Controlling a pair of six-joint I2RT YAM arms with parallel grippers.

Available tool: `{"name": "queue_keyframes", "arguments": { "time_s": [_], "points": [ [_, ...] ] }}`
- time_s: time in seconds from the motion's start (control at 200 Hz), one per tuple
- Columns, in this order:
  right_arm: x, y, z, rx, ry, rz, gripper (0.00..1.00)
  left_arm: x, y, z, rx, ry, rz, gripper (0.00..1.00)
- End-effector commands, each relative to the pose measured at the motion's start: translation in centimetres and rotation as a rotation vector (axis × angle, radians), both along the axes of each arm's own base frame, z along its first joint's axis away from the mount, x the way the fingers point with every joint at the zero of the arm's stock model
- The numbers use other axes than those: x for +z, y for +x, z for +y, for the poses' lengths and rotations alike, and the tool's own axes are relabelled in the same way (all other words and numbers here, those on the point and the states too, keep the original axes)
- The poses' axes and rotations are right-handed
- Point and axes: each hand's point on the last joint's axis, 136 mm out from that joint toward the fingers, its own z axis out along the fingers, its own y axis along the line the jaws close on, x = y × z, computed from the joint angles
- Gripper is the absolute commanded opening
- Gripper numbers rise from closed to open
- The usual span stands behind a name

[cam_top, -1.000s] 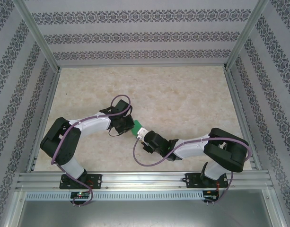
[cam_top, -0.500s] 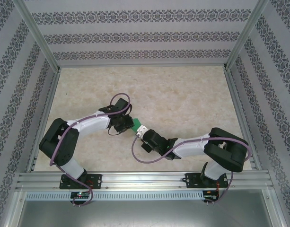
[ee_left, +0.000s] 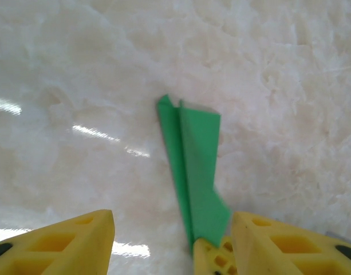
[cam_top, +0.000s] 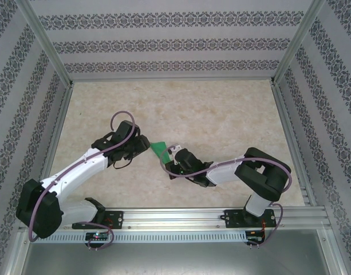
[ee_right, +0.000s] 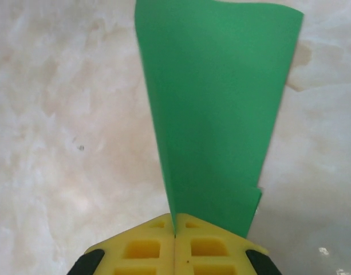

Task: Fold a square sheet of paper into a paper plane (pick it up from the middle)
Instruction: Fold the wing for the fifth time at the center of the table.

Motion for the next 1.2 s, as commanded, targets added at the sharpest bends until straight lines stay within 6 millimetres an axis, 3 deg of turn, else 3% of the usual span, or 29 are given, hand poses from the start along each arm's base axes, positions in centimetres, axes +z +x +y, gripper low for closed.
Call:
{"name": "queue_keyframes", "arguments": {
  "time_s": [0.0, 0.295, 0.679, 0.894, 1.049, 1.194],
  "points": [
    [1.2, 0.1, 0.7, -0.06, 0.2, 0.105, 0.0, 0.4, 0.4, -0.8, -0.023, -0.068, -0.05, 0.55],
    [-0.3, 0.8, 0.9, -0.1, 0.412, 0.363, 0.0, 0.2, 0.8, -4.2, -0.156, -0.19, -0.084, 0.5],
    [-1.9, 0.9, 0.2, -0.167, 0.486, 0.569, 0.0, -0.9, 1.8, -8.8, -0.303, -0.29, -0.081, 0.49],
    [-2.9, 1.1, -0.8, -0.216, 0.463, 0.615, 0.0, -1.9, 3.3, -11.5, -0.356, -0.341, -0.077, 0.48],
    [-3.6, 1.1, -1.1, -0.235, 0.442, 0.637, 0.0, -2.8, 4.0, -12.5, -0.371, -0.354, -0.067, 0.47],
    [-4.3, 1.0, -1.5, -0.256, 0.421, 0.655, 0.0, -4.8, 3.9, -12.4, -0.364, -0.342, -0.031, 0.46]
  ]
}}
